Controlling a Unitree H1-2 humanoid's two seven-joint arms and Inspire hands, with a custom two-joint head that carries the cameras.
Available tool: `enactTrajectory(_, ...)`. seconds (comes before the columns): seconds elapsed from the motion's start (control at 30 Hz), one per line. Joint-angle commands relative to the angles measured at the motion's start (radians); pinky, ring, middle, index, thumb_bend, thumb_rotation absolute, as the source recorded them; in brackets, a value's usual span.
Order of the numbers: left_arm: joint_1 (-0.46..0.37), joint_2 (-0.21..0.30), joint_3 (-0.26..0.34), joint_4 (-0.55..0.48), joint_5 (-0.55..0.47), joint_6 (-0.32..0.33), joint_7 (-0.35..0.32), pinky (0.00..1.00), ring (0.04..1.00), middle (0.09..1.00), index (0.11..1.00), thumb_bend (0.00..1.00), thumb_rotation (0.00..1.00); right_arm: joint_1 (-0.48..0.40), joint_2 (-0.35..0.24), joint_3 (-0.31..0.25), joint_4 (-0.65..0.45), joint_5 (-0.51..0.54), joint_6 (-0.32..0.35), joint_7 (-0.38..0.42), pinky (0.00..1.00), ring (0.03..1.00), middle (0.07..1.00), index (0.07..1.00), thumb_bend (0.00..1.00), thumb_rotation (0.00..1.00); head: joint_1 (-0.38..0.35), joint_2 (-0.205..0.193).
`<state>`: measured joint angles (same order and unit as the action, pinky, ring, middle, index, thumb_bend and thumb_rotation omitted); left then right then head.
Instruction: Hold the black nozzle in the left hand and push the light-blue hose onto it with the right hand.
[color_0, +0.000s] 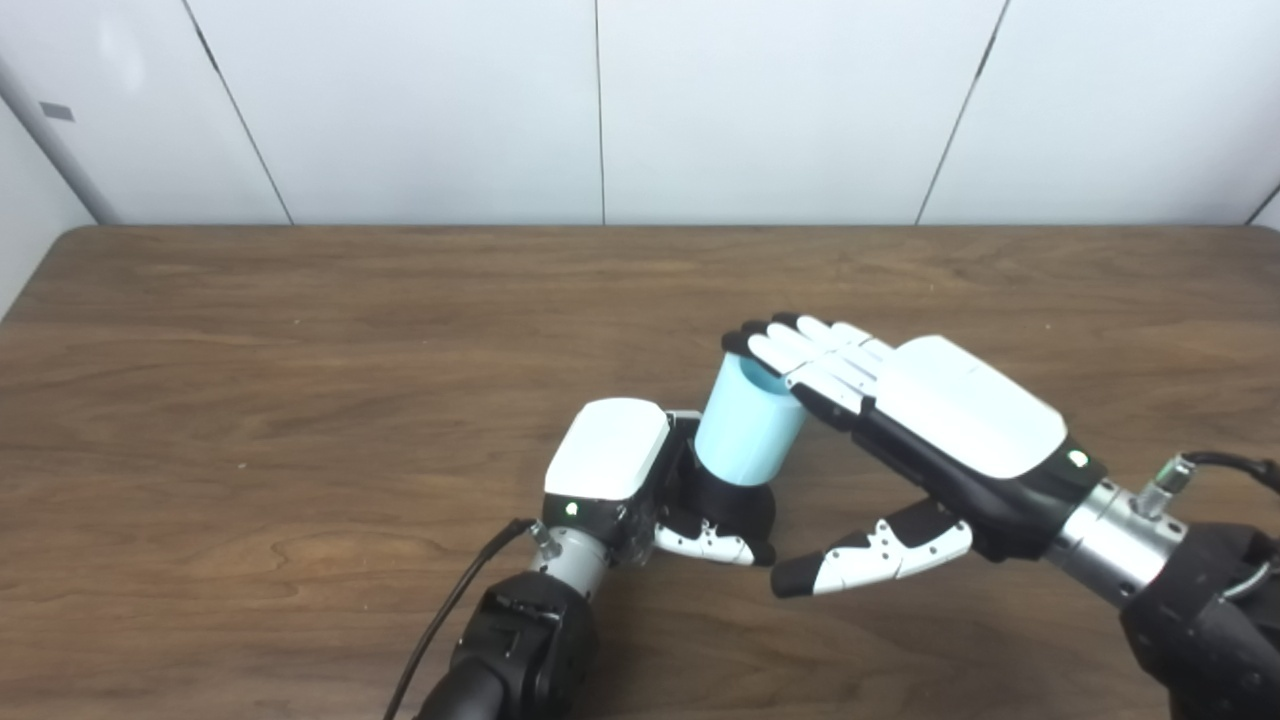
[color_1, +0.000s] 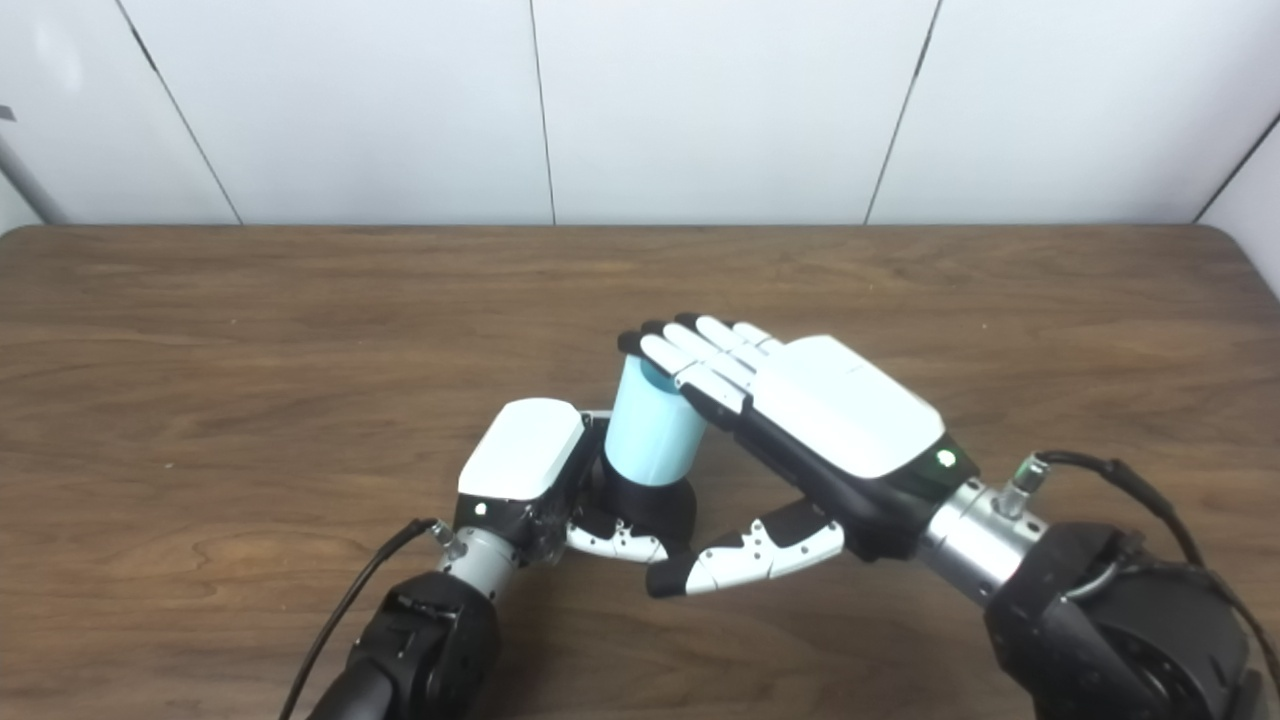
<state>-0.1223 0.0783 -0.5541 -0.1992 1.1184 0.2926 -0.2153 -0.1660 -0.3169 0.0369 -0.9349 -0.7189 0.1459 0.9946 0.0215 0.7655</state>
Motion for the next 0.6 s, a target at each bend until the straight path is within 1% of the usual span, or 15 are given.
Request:
enactTrajectory(0.0,0.028,0.019,-0.014,0.044,-0.009,0.006,-0.072,0.37,0.439,0.493,0.487,0.5,0.0,-0.02,0.007,-0.001,-0.015,-0.012,-0.005,-0.002,0.96,1.0,1.0,1.0,0.62,0.88,-0.001,0.001)
enactTrajectory(0.2,0.024,0.02,-0.015,0.042,-0.009,0.007,-0.079,0.38,0.444,0.498,0.485,0.5,0.0,-0.01,0.013,0.007,-0.015,-0.03,-0.008,0.007,0.97,1.0,1.0,1.0,0.62,0.9,0.002,0.0)
enactTrajectory(0.33,0.022,0.023,-0.019,0.047,-0.007,-0.003,-0.071,0.39,0.45,0.498,0.484,0.5,0.0,0.014,0.021,0.021,-0.015,-0.041,-0.004,0.008,0.96,1.0,1.0,0.998,0.61,0.88,0.004,-0.001)
enactTrajectory(0.4,0.022,0.023,-0.019,0.048,-0.006,-0.006,-0.068,0.39,0.443,0.49,0.488,0.51,0.0,0.027,0.021,0.029,-0.015,-0.049,-0.008,0.002,0.95,1.0,1.0,0.991,0.61,0.89,0.001,-0.003)
enactTrajectory(0.47,0.022,0.023,-0.017,0.045,-0.005,-0.006,-0.069,0.36,0.421,0.463,0.501,0.5,0.0,0.035,0.019,0.036,-0.015,-0.057,-0.01,-0.002,0.95,1.0,1.0,0.984,0.6,0.9,0.001,-0.002)
enactTrajectory(0.57,0.021,0.023,-0.016,0.044,-0.002,-0.004,-0.075,0.35,0.42,0.459,0.502,0.5,0.0,0.044,0.014,0.047,-0.015,-0.066,-0.009,-0.006,0.96,1.0,1.0,0.975,0.6,0.89,-0.001,0.0)
